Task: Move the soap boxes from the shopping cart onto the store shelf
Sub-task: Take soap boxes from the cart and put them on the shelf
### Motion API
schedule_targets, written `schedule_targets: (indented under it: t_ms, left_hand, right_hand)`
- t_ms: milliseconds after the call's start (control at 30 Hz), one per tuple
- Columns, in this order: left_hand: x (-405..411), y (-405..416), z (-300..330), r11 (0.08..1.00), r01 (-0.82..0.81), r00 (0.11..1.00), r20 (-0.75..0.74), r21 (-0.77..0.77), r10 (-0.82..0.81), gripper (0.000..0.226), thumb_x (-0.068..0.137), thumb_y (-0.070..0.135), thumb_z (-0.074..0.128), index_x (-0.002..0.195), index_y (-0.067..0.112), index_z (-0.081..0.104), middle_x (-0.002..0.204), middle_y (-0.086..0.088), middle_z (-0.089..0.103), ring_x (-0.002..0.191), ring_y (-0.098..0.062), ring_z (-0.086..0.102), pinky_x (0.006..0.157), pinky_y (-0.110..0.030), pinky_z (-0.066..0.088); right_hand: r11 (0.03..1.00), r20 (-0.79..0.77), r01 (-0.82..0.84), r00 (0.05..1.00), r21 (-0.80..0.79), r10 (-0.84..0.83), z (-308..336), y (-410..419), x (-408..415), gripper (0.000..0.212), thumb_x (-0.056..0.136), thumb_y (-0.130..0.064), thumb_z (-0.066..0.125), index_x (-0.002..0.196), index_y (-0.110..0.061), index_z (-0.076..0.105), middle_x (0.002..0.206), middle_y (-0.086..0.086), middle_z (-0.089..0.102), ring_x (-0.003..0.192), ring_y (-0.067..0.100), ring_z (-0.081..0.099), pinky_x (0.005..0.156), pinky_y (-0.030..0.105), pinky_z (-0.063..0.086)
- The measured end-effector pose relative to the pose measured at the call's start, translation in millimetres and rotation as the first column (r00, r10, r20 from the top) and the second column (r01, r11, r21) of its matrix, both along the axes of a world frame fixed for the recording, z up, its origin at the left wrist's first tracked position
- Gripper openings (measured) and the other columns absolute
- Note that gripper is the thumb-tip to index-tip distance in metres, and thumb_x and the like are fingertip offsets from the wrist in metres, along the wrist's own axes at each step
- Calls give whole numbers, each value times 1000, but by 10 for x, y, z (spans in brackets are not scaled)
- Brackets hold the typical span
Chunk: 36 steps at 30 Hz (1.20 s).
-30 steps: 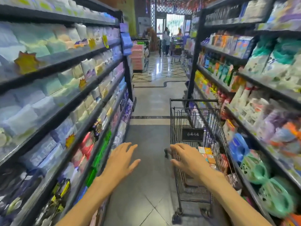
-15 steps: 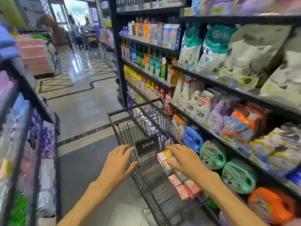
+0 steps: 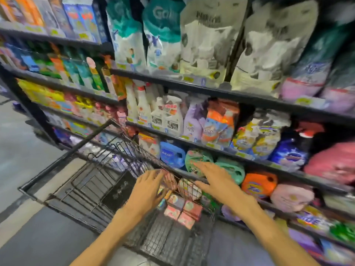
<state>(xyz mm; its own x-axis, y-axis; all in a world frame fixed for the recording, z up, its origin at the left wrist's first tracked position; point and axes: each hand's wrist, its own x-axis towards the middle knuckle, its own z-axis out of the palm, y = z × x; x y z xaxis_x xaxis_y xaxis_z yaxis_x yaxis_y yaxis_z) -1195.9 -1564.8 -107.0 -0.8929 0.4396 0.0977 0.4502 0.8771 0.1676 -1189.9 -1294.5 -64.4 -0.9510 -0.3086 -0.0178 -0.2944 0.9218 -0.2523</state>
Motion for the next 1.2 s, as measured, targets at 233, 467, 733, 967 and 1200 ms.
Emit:
schedule_targets:
  t_ms: [233,467,733,967,1200]
  left_hand:
    - [-507,65,-519,983,183,972,151,-8,-180,55,92,51,42,141,26,40,137,1,48,124,-22,47,100,-38,44]
    - [-964,-129,-1453,952,306,900,335,-34,-277,51,92,41,56,138,24,44,133,-1,49,122,-25,48,102,-39,43]
    - [-1134,-98,-2565,919,379,810,518,-107,-274,54,102,36,42,152,21,27,154,-9,33,144,-29,28,116,-41,26]
    - [-1181,173,-3818,892,411,784,572,-189,-240,62,95,20,50,152,17,27,158,-9,27,146,-30,25,116,-42,25]
    - [-1232,259,-4697,918,373,840,471,-139,-270,77,60,-3,78,130,18,53,129,-6,51,125,-30,47,95,-43,50]
  right_hand:
    - [975,117,215,969,51,-219,-507,71,-77,62,96,-52,49,150,-29,30,147,-7,42,135,17,40,107,37,36]
    - [933,246,354,901,60,-358,-1469,-332,-178,56,94,-44,52,145,-23,41,138,-1,50,124,24,51,96,42,46]
    - [828,486,559,712,42,-506,-2646,-723,-150,48,96,-34,54,142,-21,46,138,2,52,125,26,50,102,37,41]
    - [815,544,547,631,192,-552,-3703,-709,-168,44,100,-31,48,142,-17,43,143,6,49,125,28,51,101,40,46]
    - [801,422,553,685,230,-594,-4743,-721,-152,44,94,-26,55,136,-17,46,129,4,55,110,20,57,93,31,50]
